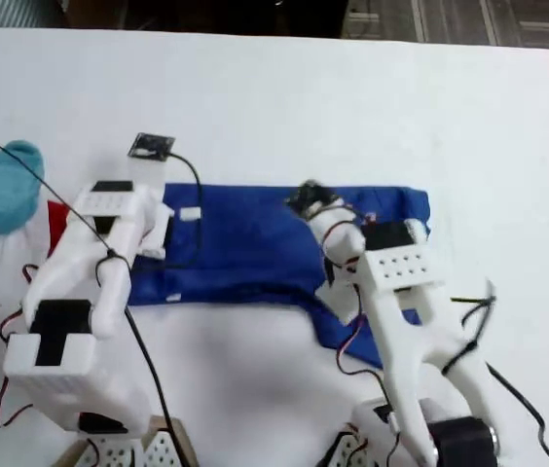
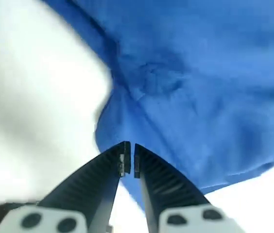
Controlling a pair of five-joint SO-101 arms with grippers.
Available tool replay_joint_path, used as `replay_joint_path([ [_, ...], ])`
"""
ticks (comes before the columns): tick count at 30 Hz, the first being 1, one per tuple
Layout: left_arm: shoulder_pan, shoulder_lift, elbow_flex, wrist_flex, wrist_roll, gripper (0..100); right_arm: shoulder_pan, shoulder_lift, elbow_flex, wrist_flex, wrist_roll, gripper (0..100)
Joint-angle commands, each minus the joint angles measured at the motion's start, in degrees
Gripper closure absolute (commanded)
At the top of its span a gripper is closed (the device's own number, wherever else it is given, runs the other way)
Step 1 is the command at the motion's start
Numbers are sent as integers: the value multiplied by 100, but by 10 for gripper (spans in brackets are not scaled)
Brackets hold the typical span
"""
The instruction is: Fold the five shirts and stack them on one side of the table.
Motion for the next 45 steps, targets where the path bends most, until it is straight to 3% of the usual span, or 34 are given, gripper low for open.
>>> replay_joint_path([
  [1,-53,-26,13,-185,44,974,198,-321,-18,-1218,-598,978],
  [5,-53,-26,13,-185,44,974,145,242,220,-2079,-993,978],
  [12,-53,-26,4,-185,44,974,127,1253,149,-2070,-993,978],
  [19,-35,-26,4,-273,35,974,101,1253,-431,-804,-976,978],
  [25,-35,-26,4,-273,44,974,119,1262,-888,268,-62,978],
  [27,-35,-26,4,-273,44,974,242,1270,-1108,66,-176,978],
  [32,-35,-26,4,-273,44,974,356,1367,-1231,-1253,-1336,978],
  [39,-44,-26,4,-273,44,974,-312,2281,-1231,-1253,-1407,978],
  [45,-44,-26,4,-273,44,974,-312,2492,-1222,-1068,-1398,978],
])
